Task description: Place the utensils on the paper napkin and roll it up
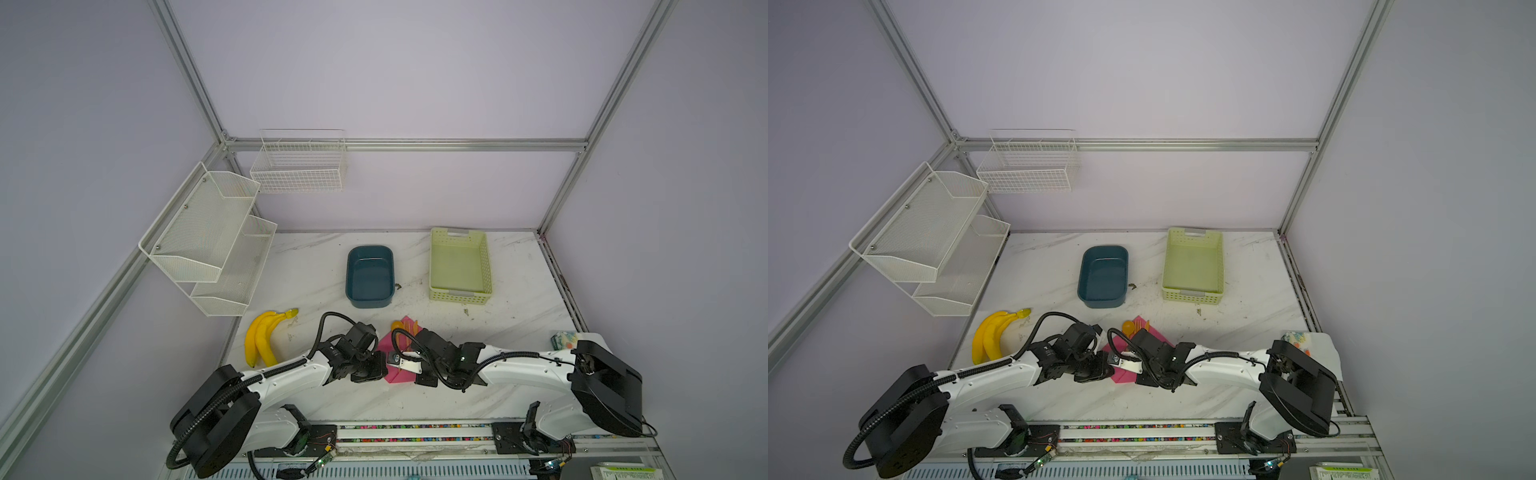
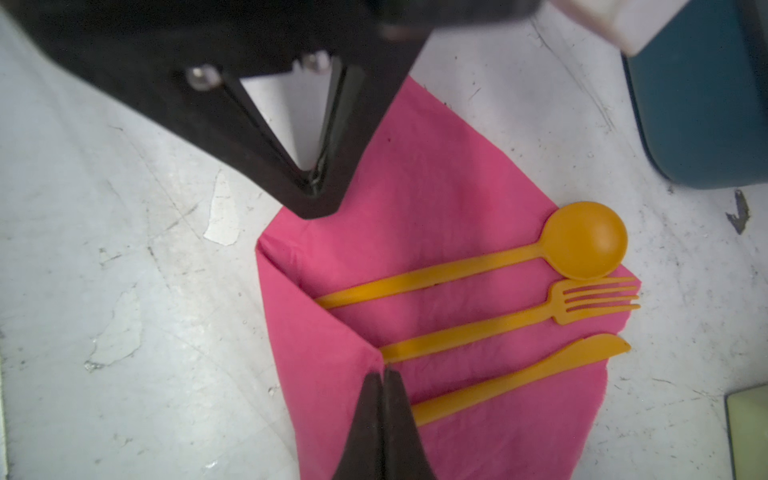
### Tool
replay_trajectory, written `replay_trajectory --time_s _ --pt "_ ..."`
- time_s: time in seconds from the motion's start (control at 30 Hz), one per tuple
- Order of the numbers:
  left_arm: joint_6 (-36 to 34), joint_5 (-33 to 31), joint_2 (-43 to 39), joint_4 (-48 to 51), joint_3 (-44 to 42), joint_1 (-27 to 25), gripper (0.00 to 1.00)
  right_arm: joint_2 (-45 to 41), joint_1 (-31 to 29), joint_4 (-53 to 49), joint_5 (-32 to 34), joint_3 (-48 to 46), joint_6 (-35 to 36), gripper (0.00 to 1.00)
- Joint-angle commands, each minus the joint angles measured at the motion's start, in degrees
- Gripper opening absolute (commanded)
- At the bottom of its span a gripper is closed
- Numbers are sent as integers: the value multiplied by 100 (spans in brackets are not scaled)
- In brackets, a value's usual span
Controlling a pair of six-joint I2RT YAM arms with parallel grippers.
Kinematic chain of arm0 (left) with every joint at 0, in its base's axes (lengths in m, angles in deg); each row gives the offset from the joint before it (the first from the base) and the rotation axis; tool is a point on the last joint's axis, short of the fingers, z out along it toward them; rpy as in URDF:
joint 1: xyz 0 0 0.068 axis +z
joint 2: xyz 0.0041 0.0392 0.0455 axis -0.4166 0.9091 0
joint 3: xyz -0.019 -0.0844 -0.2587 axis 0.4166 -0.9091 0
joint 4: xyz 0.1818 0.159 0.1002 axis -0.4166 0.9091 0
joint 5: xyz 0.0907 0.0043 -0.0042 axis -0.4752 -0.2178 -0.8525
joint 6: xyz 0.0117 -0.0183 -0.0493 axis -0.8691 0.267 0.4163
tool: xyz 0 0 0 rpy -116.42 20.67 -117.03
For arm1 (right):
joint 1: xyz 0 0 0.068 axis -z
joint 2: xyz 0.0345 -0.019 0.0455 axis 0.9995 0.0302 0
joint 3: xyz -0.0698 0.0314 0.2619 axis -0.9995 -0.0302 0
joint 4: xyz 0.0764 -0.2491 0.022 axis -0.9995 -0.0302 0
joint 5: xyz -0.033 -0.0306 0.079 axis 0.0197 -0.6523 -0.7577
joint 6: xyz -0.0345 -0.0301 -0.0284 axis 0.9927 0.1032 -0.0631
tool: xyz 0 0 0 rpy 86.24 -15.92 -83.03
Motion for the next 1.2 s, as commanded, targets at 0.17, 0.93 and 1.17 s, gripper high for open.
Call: replay_trajectory --time_s 0.17,0.93,1.17 --pt "86 -11 46 -137 53 -1 0 -94 69 106 -110 158 103 0" --pt "15 -325 -131 300 -221 44 0 346 289 330 -146 290 242 0" --pt "-3 -331 -126 378 -204 47 0 517 405 361 -173 281 268 0"
